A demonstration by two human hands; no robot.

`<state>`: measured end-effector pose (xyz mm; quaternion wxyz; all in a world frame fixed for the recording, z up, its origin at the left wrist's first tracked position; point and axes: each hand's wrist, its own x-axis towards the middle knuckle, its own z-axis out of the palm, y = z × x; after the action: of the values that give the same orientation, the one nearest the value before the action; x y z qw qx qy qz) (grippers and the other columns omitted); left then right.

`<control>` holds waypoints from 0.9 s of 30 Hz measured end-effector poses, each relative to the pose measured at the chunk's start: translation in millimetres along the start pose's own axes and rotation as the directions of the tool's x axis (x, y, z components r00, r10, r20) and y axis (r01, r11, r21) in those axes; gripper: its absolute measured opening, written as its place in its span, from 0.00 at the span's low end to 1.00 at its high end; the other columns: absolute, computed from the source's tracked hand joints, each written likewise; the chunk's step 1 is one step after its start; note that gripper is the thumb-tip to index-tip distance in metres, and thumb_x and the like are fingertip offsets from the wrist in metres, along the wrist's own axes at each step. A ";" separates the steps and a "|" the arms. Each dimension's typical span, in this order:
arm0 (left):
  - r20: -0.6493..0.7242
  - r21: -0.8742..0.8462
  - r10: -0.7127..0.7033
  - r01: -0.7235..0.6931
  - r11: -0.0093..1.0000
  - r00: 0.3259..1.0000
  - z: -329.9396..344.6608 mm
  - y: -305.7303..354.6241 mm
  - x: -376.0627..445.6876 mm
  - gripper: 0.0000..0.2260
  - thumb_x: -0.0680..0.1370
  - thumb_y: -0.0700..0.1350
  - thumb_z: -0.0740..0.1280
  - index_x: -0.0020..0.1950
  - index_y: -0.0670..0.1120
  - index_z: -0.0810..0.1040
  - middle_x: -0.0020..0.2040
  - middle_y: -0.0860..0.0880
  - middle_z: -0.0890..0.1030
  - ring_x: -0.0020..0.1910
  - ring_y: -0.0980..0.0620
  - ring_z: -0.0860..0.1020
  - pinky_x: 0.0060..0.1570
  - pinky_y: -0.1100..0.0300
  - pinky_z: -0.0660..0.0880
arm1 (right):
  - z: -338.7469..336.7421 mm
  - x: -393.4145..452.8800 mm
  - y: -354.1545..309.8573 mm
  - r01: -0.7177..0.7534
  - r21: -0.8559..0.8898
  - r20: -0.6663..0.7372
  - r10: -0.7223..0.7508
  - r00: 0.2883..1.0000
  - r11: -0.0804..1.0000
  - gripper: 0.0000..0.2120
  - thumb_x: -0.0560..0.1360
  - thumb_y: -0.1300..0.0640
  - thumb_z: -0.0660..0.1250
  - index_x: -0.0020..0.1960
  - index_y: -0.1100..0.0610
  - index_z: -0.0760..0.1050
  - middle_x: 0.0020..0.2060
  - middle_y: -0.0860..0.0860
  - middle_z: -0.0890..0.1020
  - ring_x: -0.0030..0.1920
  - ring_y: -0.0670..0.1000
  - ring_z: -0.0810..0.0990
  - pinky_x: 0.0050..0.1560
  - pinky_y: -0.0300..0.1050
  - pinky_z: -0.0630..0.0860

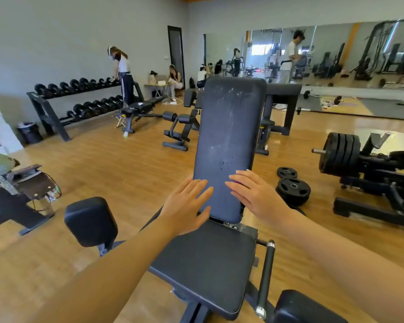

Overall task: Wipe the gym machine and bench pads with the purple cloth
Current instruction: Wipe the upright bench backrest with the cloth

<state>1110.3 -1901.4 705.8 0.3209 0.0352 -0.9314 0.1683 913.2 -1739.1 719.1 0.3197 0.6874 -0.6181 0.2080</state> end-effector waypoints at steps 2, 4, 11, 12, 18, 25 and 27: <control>-0.020 -0.008 -0.009 0.008 1.000 1.000 13.5 -18.8 10.1 0.21 0.79 0.53 0.60 0.64 0.41 0.79 0.62 0.41 0.80 0.61 0.43 0.78 0.70 0.50 0.67 | 12.8 13.7 14.4 -0.019 0.001 0.020 0.019 1.000 1.000 0.21 0.84 0.51 0.52 0.61 0.59 0.80 0.59 0.55 0.81 0.63 0.57 0.76 0.67 0.53 0.70; -0.035 -0.007 -0.011 0.011 1.000 0.999 27.1 -38.4 20.0 0.21 0.79 0.53 0.60 0.64 0.41 0.79 0.62 0.41 0.80 0.61 0.43 0.78 0.69 0.49 0.67 | 25.1 27.7 25.3 -0.031 -0.008 0.036 0.032 0.999 0.999 0.21 0.84 0.52 0.52 0.61 0.59 0.80 0.59 0.55 0.81 0.63 0.57 0.76 0.68 0.52 0.69; -0.034 0.000 0.055 -0.055 0.998 0.998 82.4 -122.1 70.6 0.23 0.79 0.54 0.58 0.66 0.42 0.78 0.63 0.43 0.79 0.63 0.44 0.77 0.70 0.49 0.68 | 66.8 81.5 63.5 -0.087 -0.103 0.060 0.094 0.994 0.991 0.18 0.81 0.54 0.55 0.62 0.59 0.80 0.59 0.55 0.81 0.63 0.57 0.78 0.67 0.53 0.71; -0.036 0.010 0.073 -0.073 0.997 0.997 91.2 -135.7 80.5 0.23 0.79 0.54 0.57 0.67 0.43 0.78 0.64 0.43 0.79 0.64 0.44 0.76 0.70 0.49 0.68 | 75.5 92.1 68.9 -0.102 -0.123 0.053 0.109 0.993 0.987 0.19 0.81 0.54 0.55 0.62 0.59 0.80 0.59 0.55 0.81 0.62 0.57 0.78 0.68 0.51 0.70; -0.094 -0.051 0.157 -0.163 0.985 0.983 150.6 -218.7 130.2 0.23 0.79 0.55 0.57 0.64 0.42 0.79 0.62 0.42 0.80 0.61 0.43 0.77 0.69 0.52 0.66 | 132.5 176.6 94.5 -0.265 -0.156 -0.006 0.268 0.963 0.951 0.19 0.82 0.53 0.55 0.63 0.60 0.79 0.60 0.55 0.81 0.63 0.57 0.77 0.70 0.47 0.66; -0.138 -0.201 0.193 -0.219 0.955 0.971 190.8 -296.3 197.1 0.24 0.79 0.54 0.57 0.68 0.41 0.76 0.67 0.41 0.77 0.66 0.42 0.75 0.70 0.48 0.69 | 152.4 270.4 143.7 -0.305 -0.302 -0.114 0.283 0.952 0.903 0.16 0.82 0.56 0.59 0.63 0.62 0.79 0.59 0.57 0.81 0.63 0.59 0.77 0.71 0.51 0.67; -0.175 -0.214 0.187 -0.223 0.951 0.967 196.6 -303.9 217.2 0.25 0.79 0.54 0.57 0.68 0.41 0.77 0.66 0.41 0.77 0.66 0.42 0.75 0.70 0.48 0.68 | 153.0 287.1 159.8 -0.314 -0.332 -0.152 0.278 0.949 0.890 0.15 0.82 0.57 0.60 0.63 0.63 0.78 0.60 0.58 0.80 0.63 0.59 0.76 0.69 0.56 0.69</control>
<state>875.9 -2244.2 781.7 0.3739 -0.1127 -0.9159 0.0928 782.4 -2056.5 835.2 0.4327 0.5055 -0.7258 0.1747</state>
